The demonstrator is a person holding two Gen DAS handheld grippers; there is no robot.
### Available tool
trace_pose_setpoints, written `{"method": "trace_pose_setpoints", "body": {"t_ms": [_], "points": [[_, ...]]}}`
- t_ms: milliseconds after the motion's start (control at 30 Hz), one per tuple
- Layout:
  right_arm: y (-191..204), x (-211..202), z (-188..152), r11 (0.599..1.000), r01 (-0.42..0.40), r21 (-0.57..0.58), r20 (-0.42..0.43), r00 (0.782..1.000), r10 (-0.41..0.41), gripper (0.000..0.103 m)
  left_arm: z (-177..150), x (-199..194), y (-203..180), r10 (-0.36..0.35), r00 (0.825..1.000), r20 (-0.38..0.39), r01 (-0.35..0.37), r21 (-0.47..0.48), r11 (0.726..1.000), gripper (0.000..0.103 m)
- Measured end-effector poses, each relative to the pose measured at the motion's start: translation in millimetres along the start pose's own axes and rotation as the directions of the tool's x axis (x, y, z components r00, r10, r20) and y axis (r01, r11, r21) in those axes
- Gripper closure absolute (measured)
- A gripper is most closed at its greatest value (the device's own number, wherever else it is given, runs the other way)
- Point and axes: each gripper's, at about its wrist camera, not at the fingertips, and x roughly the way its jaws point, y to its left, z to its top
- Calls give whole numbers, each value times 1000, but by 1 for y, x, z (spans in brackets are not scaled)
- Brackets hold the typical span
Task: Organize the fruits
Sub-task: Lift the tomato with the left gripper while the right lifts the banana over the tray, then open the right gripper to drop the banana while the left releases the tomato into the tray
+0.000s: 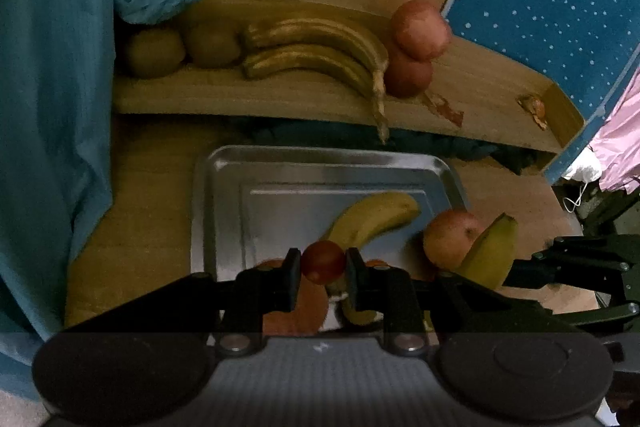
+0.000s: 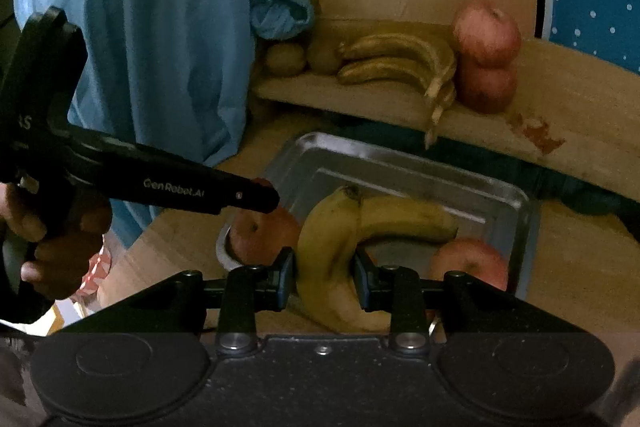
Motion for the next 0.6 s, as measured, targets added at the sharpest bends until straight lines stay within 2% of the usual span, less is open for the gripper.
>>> {"method": "trace_pose_setpoints", "body": {"t_ms": [300,600], "points": [[-13,23,18,999,7,36,4,1000,-7,70,19,22,4,21,1000,-1,-21,1,1000,77],[-12,59,28,1000,-17,23,-46,999,18,70,27,46,13,44,998,-48,-45,-19,999,77]]}}
